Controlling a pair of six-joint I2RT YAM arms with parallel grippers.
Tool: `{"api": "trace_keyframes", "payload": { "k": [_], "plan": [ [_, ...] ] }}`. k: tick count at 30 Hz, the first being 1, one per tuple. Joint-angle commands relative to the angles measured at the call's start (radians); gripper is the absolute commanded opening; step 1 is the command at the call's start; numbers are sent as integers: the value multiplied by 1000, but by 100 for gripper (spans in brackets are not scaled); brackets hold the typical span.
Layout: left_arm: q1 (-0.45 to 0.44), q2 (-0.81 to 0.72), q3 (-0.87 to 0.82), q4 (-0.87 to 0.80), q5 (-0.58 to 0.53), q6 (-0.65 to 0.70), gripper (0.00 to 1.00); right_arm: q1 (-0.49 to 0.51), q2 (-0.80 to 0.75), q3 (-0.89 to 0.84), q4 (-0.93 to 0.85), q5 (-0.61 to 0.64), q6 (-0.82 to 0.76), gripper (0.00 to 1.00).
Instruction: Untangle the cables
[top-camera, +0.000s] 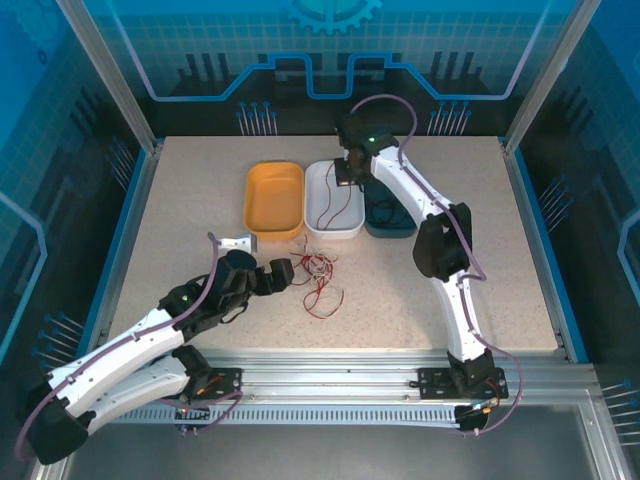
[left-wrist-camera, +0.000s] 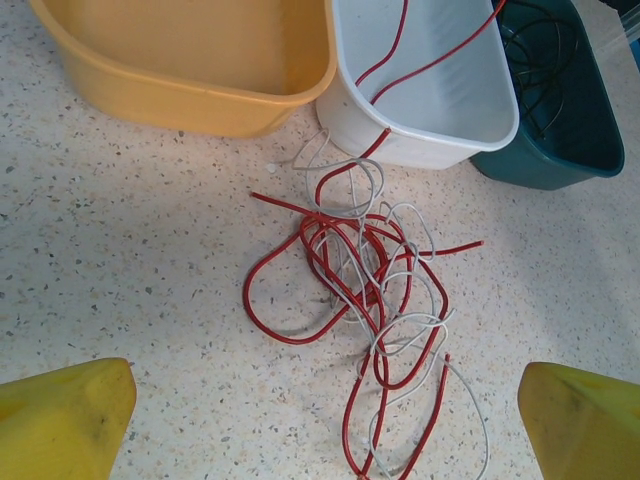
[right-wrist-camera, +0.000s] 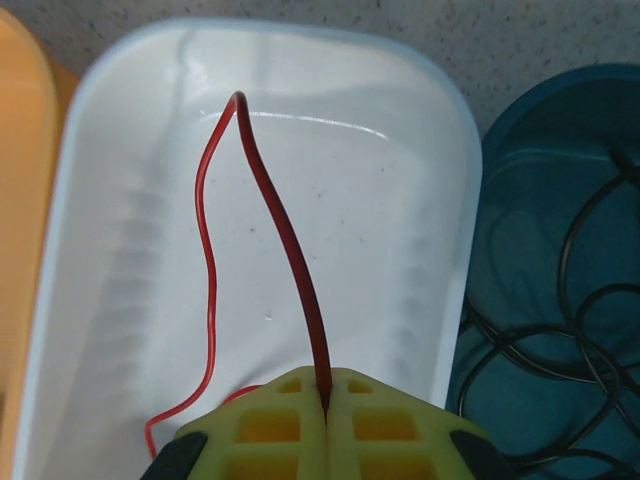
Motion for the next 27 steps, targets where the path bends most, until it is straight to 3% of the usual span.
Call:
{"api": "trace_keyframes", "payload": {
  "k": [1, 8, 13, 19, 27],
  "plan": [
    [9, 2, -17, -20, -6, -11, 99, -8, 43, 34, -25, -10, -17, 0],
    [17, 6, -20, -16, -3, -15, 99, 0, 91, 40, -26, -9, -28, 0],
    [20, 5, -23, -15, 2, -15, 99, 14, 105, 48, -21, -11, -50, 6],
    [21, -6, -29, -19, 1, -17, 99, 20, 82, 48, -30, 14, -72, 16],
    [24, -5, -29, -5, 6, -17, 99, 30, -26, -19, -35, 82, -86, 39]
  ]
}}
